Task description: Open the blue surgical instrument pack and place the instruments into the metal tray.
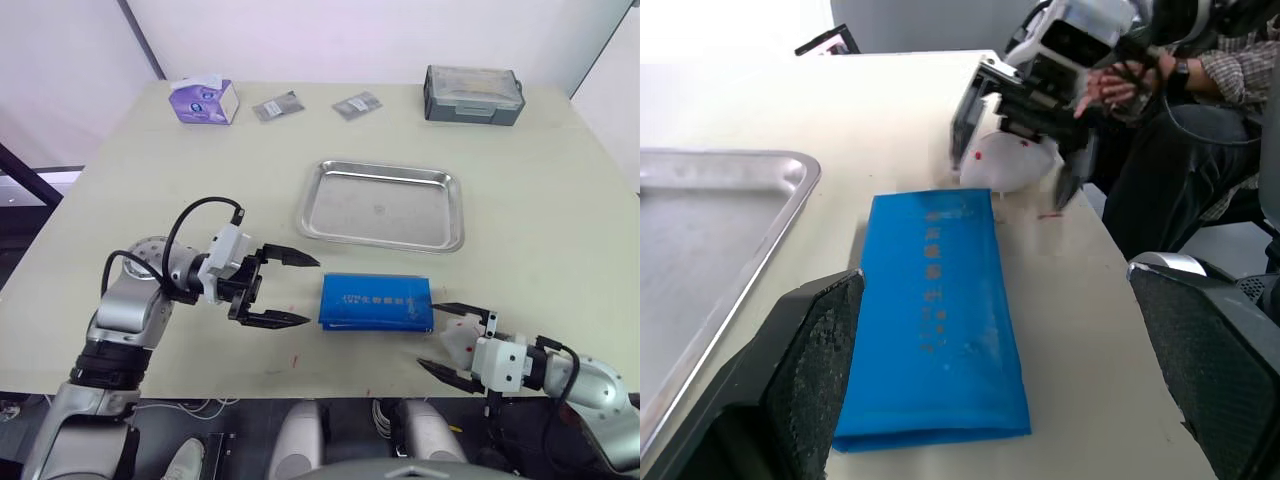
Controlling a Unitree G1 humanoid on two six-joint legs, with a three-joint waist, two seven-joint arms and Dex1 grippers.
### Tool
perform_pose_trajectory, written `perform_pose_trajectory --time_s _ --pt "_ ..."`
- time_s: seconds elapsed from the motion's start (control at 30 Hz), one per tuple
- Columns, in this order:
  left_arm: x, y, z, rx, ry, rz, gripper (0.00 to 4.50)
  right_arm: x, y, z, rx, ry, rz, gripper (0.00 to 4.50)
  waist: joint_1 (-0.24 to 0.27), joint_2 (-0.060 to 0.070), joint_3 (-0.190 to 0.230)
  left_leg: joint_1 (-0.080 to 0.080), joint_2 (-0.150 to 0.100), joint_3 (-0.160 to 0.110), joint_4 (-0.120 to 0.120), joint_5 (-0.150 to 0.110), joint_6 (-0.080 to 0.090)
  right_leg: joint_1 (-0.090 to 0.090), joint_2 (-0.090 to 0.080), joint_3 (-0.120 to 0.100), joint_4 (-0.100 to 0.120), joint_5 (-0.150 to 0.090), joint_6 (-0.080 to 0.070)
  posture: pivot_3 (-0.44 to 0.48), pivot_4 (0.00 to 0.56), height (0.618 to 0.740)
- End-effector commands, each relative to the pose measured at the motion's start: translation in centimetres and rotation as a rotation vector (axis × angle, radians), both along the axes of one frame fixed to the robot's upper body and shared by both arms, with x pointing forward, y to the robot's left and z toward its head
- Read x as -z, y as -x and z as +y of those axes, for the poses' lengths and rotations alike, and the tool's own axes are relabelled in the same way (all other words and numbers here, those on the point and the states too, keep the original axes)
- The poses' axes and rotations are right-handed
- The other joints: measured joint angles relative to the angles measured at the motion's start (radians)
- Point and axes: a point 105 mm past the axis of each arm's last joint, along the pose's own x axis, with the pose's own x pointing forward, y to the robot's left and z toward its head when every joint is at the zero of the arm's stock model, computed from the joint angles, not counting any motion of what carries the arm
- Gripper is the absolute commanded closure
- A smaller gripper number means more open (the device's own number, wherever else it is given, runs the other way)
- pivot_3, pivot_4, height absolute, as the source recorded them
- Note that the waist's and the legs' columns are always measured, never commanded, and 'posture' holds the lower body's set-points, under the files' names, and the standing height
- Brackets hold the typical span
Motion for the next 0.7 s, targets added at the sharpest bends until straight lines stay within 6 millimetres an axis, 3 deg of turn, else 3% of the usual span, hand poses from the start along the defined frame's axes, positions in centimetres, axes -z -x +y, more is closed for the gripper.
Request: perform_pose_trajectory --time_s 0.03,0.13,0.37,0.7 --pt "-0.6 0.4 -0.2 0.064 0.005 -0.020 0.01 -0.7 -2.0 -1.6 0.028 0.091 -0.153 0.03 0.003 0.000 0.000 0.000 0.000 0.000 0.000 0.000 0.000 0.000 0.000 0.000 0.000 0.000 0.000 0.000 0.150 0.738" --pt "-0.7 0.4 -0.4 0.067 0.010 -0.023 0.01 -2.0 -3.1 -1.7 0.042 0.072 -0.221 0.03 0.000 0.000 0.000 0.000 0.000 0.001 0.000 0.000 0.000 0.000 0.000 0.000 0.000 0.000 0.000 0.000 0.150 0.738" --pt "-0.5 0.3 -0.6 0.061 0.015 -0.028 0.01 -2.1 -3.3 -3.1 0.062 0.095 -0.232 0.03 0.003 0.000 0.000 0.000 0.000 0.001 0.000 0.000 0.000 0.000 0.000 0.002 0.000 0.000 0.000 0.000 0.150 0.738" --pt "-0.3 0.2 -0.7 0.061 0.014 -0.032 0.01 -3.6 -1.9 -2.7 -0.010 0.047 -0.298 0.03 0.002 0.000 0.000 0.000 0.000 0.001 0.000 0.000 0.000 0.000 0.000 0.002 0.000 0.000 0.000 0.000 0.150 0.738"
